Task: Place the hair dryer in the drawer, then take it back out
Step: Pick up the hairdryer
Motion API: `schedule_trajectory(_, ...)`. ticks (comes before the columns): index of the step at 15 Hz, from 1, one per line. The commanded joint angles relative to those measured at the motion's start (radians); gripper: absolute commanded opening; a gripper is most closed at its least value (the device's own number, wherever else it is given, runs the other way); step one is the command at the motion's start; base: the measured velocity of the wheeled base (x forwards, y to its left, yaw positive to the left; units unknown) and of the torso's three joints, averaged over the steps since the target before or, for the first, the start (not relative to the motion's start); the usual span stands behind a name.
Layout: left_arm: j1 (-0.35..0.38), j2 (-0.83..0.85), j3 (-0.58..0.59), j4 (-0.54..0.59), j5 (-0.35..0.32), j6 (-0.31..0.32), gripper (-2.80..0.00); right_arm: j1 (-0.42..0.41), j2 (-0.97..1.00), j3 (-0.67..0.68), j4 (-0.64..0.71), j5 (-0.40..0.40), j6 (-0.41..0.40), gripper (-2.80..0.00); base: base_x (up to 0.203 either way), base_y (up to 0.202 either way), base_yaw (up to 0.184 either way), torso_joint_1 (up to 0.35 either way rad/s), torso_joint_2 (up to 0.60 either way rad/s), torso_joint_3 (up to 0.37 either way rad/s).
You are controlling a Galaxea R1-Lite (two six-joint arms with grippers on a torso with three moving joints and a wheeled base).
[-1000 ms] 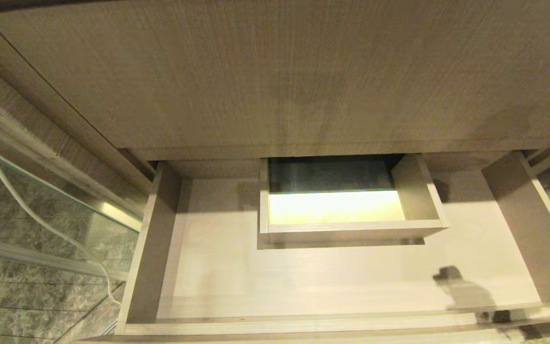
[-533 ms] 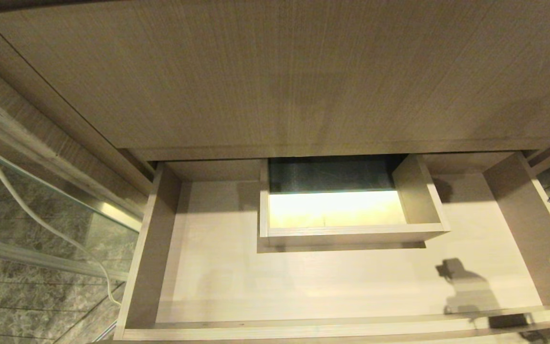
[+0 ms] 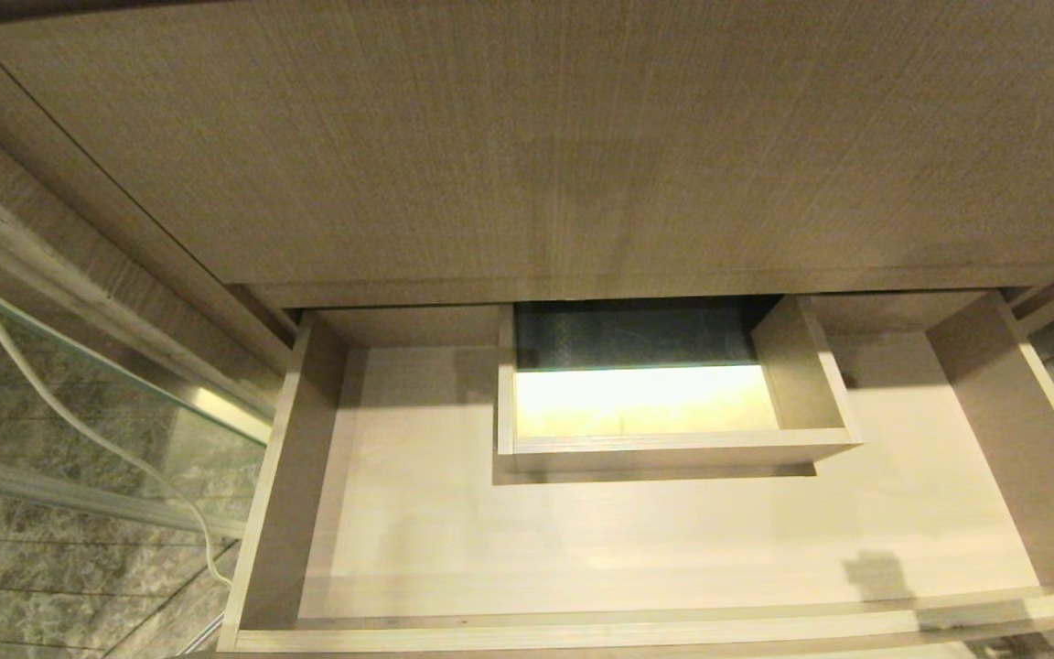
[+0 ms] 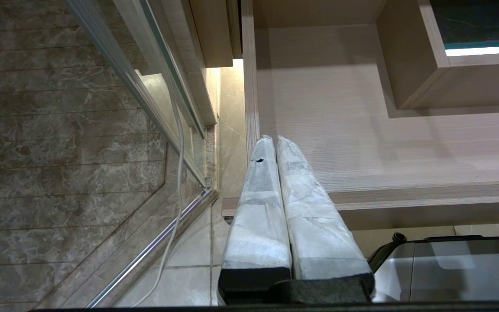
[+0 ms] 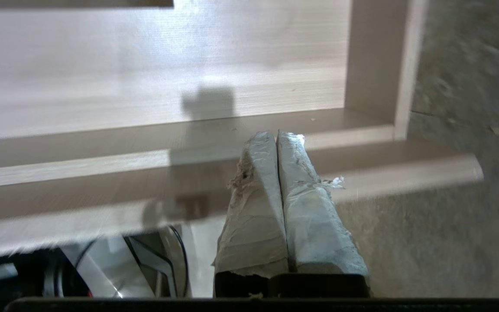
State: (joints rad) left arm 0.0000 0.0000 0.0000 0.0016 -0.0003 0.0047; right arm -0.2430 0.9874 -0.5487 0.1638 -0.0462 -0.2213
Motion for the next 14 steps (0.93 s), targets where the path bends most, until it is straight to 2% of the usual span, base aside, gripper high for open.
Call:
schedule_trajectory(1,0.000,0.000,0.001,0.000,0.000,0.000,-2.80,0.045,-0.304,0.114,-0.004,-0.052,0.044,-2.80,0.000,0.000,0.000,0.000,0.00,0.000)
schedule_trajectory(3,0.000,0.000,0.002,0.000,0.000,0.000,-2.80,0.112,-0.447,0.226,-0.014,-0.136,0.104,-2.80,0.000,0.000,0.000,0.000,0.00,0.000)
schedule_trajectory(5,0.000,0.000,0.002,0.000,0.000,0.000,-2.80,0.165,-0.580,0.377,-0.070,-0.156,0.141,-2.80,0.000,0.000,0.000,0.000,0.00,0.000)
schedule_trajectory(7,0.000,0.000,0.002,0.000,0.000,0.000,-2.80,0.184,-0.671,0.498,-0.185,-0.127,0.153,-2.80,0.000,0.000,0.000,0.000,0.00,0.000)
schedule_trajectory(8,0.000,0.000,0.000,0.000,0.000,0.000,-2.80,0.188,-0.717,0.528,-0.245,-0.063,0.155,-2.80,0.000,0.000,0.000,0.000,0.00,0.000)
schedule_trajectory(9,0.000,0.000,0.002,0.000,0.000,0.000,-2.80,0.196,-0.743,0.542,-0.247,0.018,0.153,-2.80,0.000,0.000,0.000,0.000,0.00,0.000)
schedule_trajectory(11,0.000,-0.001,0.001,0.000,0.000,0.000,-2.80,0.219,-0.801,0.549,-0.234,0.045,0.148,-2.80,0.000,0.000,0.000,0.000,0.00,0.000)
schedule_trajectory(14,0.000,0.000,0.001,0.000,0.000,0.000,-2.80,0.234,-0.900,0.552,-0.237,0.045,0.158,-2.80,0.000,0.000,0.000,0.000,0.00,0.000)
